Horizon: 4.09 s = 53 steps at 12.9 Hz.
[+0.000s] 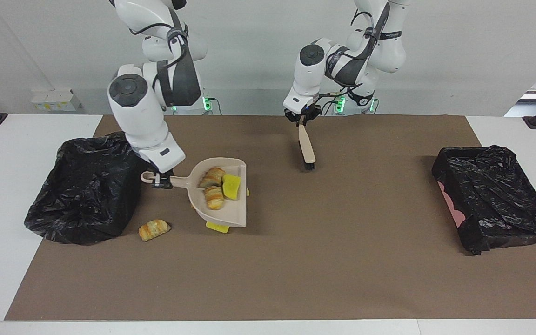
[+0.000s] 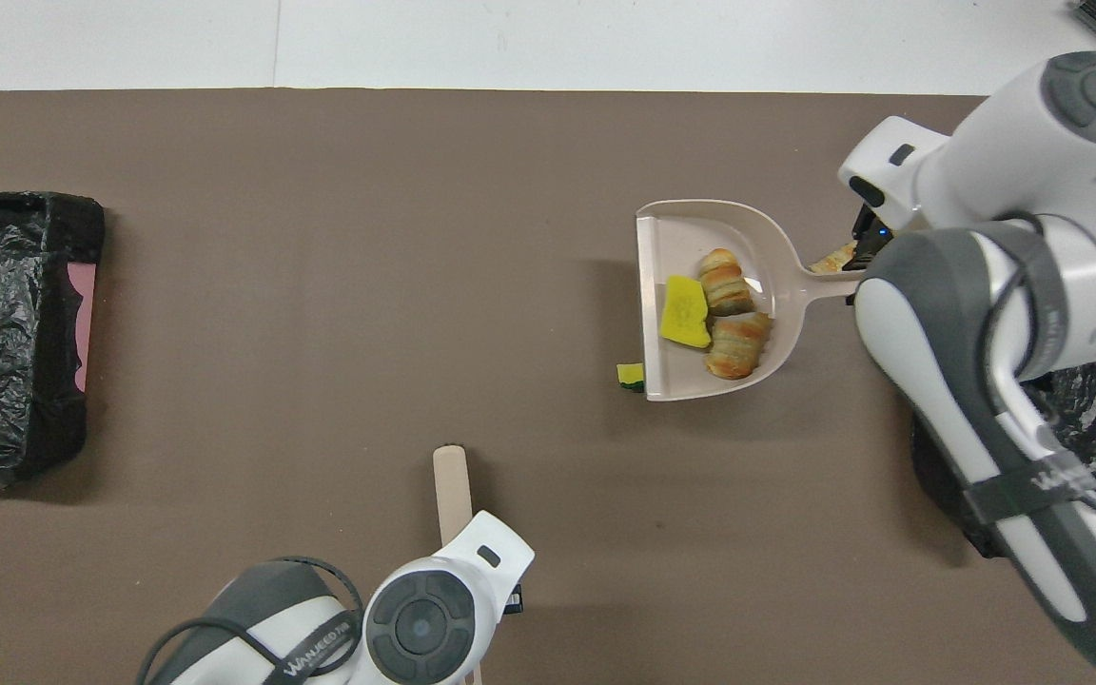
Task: Sweep and dump trash in bin
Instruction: 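Carry the loaded dustpan over the nearby bin with the right gripper, then tip the dustpan into the bin with the right gripper, then set the empty dustpan back on the table center with the right gripper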
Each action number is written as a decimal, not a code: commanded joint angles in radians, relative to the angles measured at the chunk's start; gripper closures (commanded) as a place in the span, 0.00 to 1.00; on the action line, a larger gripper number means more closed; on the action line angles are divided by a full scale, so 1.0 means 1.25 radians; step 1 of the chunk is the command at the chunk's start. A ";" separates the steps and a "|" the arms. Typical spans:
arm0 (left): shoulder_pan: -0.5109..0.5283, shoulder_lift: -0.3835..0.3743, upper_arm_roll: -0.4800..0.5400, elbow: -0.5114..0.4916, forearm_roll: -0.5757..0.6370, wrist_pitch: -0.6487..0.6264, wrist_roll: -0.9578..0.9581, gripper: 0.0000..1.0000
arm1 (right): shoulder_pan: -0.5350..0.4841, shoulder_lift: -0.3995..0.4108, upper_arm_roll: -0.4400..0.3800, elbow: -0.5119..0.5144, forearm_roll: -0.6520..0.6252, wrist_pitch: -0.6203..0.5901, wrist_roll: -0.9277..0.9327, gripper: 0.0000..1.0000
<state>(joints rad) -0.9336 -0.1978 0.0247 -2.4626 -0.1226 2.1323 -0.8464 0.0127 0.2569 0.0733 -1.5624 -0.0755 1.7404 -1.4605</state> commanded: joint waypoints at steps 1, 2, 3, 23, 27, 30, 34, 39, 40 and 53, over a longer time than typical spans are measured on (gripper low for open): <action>-0.084 -0.032 0.012 -0.063 -0.005 0.070 -0.061 1.00 | -0.077 -0.031 0.006 0.020 0.000 -0.045 -0.099 1.00; -0.101 -0.034 0.012 -0.068 -0.005 0.086 -0.082 1.00 | -0.102 -0.035 0.003 0.020 -0.006 -0.049 -0.145 1.00; -0.111 -0.034 0.012 -0.069 -0.006 0.088 -0.090 1.00 | -0.131 -0.036 0.003 0.020 -0.016 -0.050 -0.177 1.00; 0.281 0.034 0.020 0.289 0.075 -0.111 0.360 0.00 | -0.357 -0.178 0.003 -0.199 -0.630 0.130 -0.114 1.00; 0.429 0.099 0.020 0.537 0.108 -0.266 0.537 0.00 | -0.317 -0.221 0.004 -0.198 -0.720 0.075 -0.118 1.00; 0.524 0.089 0.027 0.655 0.107 -0.320 0.664 0.00 | -0.301 -0.264 0.010 -0.197 -0.721 0.074 -0.146 1.00; 0.622 0.103 0.037 0.774 0.113 -0.438 0.779 0.00 | -0.256 -0.279 0.019 -0.193 -0.541 0.036 -0.141 1.00; 0.660 0.094 0.035 0.799 0.105 -0.503 0.816 0.00 | -0.207 -0.271 0.021 -0.198 -0.239 0.041 -0.090 1.00; 0.661 0.094 0.031 0.799 0.109 -0.519 0.816 0.00 | -0.185 -0.266 0.021 -0.198 -0.211 0.041 -0.035 1.00; 0.665 0.089 0.031 0.797 0.112 -0.523 0.808 0.00 | 0.157 0.003 0.021 -0.103 0.000 0.190 0.941 1.00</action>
<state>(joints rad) -0.1119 -0.0941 0.0683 -1.4947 0.0035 1.5047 0.1602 0.1696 0.1979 0.1030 -1.7697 -0.1025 1.9828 -0.4116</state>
